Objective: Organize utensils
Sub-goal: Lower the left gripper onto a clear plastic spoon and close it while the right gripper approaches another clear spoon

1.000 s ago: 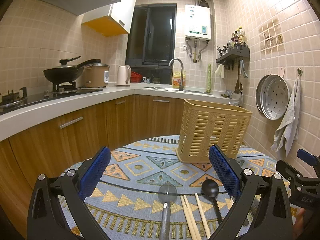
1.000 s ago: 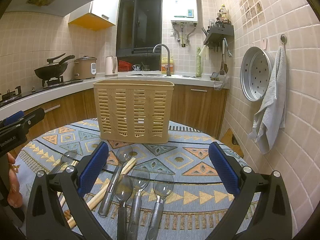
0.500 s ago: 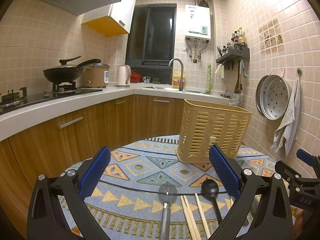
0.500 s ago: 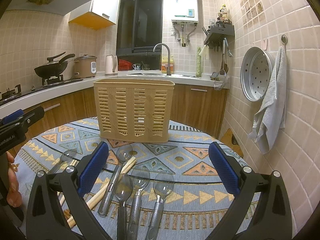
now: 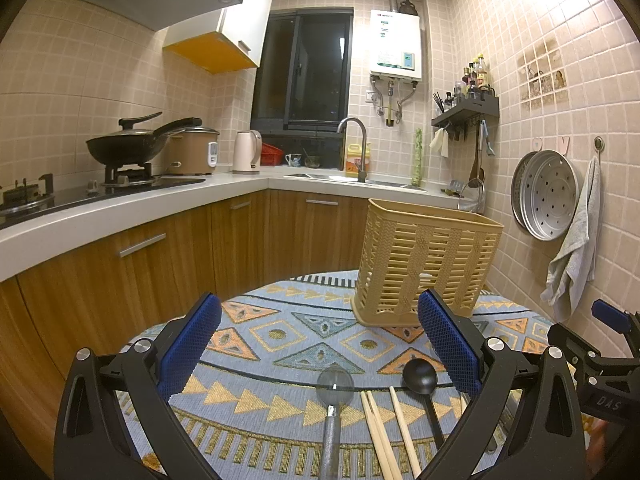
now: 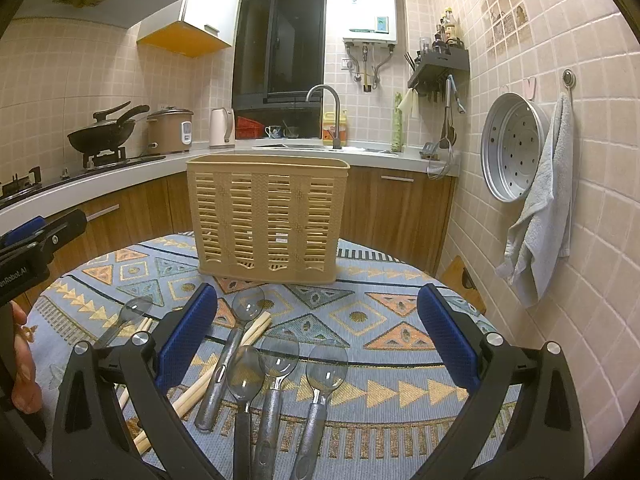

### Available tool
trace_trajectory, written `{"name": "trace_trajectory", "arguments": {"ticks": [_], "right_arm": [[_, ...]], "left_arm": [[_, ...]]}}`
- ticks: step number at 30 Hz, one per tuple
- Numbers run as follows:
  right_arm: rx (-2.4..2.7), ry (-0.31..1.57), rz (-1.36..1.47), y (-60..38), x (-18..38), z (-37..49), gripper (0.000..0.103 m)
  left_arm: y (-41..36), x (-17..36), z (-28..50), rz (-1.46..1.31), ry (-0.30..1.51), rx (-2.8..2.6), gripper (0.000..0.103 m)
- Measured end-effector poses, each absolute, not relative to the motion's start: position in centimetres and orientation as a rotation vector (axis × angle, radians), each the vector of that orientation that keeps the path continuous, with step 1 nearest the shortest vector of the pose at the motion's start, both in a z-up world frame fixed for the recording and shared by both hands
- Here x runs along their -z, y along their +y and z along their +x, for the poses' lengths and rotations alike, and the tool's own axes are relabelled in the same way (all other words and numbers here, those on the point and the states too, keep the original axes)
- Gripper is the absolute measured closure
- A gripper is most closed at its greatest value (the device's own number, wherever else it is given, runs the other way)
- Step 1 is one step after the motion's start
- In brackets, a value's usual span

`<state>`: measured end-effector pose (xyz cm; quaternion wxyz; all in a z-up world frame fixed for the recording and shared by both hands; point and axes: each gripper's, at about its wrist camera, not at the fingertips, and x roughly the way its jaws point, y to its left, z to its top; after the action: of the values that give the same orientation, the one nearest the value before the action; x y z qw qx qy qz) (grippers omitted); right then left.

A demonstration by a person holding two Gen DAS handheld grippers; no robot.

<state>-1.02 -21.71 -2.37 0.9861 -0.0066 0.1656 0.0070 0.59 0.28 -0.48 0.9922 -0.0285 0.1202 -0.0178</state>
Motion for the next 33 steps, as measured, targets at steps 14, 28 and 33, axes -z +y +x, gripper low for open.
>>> {"name": "trace_trajectory", "arguments": {"ticks": [14, 28, 33], "right_arm": [[0.036, 0.661, -0.032, -22.3, 4.2, 3.0, 0.007], [-0.173, 0.899, -0.014, -22.5, 1.2, 7.6, 0.021], [-0.255, 1.043, 0.014, -20.5, 1.3, 11.3, 0.037]], "left_arm": [[8.1, 0.1, 4.9, -0.225, 0.594, 0.121, 0.019], [1.7, 4.9, 9.7, 0.032, 1.036, 0.405, 0.054], [-0.1, 6.1, 11.0, 0.124, 1.103, 0.391, 0.071]]}}
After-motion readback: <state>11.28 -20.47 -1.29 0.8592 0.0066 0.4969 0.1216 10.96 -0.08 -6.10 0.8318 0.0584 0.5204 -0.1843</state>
